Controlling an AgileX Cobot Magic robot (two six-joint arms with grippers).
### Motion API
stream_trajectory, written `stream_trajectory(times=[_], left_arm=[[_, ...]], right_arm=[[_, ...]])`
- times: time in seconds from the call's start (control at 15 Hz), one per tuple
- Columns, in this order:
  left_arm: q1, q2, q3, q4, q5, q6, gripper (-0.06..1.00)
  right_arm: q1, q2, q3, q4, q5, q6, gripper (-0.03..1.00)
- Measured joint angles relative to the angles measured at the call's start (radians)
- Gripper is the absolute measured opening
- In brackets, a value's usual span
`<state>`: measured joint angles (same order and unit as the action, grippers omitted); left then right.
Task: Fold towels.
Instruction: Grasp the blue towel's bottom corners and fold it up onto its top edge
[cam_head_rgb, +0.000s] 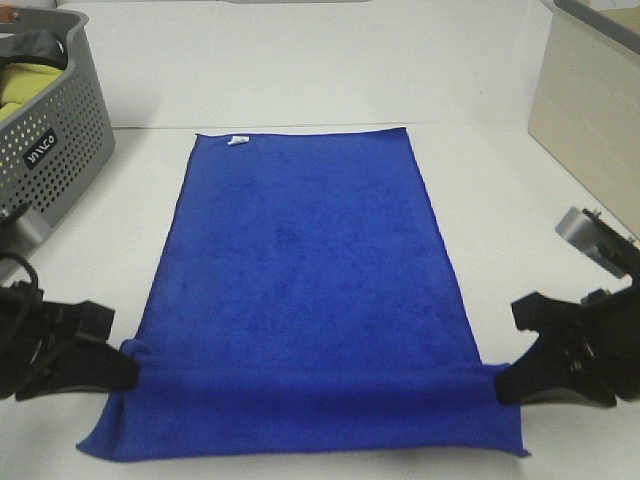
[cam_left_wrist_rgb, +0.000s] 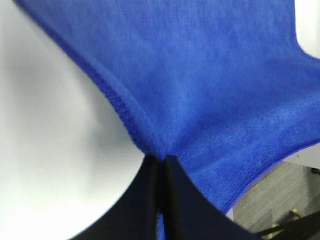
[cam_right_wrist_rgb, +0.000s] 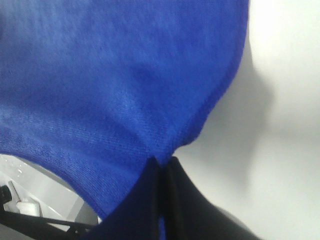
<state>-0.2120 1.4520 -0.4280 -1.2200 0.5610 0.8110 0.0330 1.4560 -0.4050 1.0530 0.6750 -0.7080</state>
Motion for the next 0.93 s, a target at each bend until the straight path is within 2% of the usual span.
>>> stream_trajectory(times=[0.2, 0.4, 0.93], left_arm=[[0.0, 0.042, -0.159, 0.029, -0.029, -0.052, 0.01], [0.0, 0.201, -0.367, 0.087, -0.043, -0.103, 0.01], [0.0, 0.502, -0.813, 0.107, -0.139, -0.184, 0.01]], right_arm=[[0.0, 0.05, -0.193, -0.09, 0.027, 0.101, 0.0], [0.0, 0.178, -0.481, -0.222, 0.081, 0.225, 0.0], [0.0, 0.642, -1.223, -0.322, 0.248, 0.331, 0.0]])
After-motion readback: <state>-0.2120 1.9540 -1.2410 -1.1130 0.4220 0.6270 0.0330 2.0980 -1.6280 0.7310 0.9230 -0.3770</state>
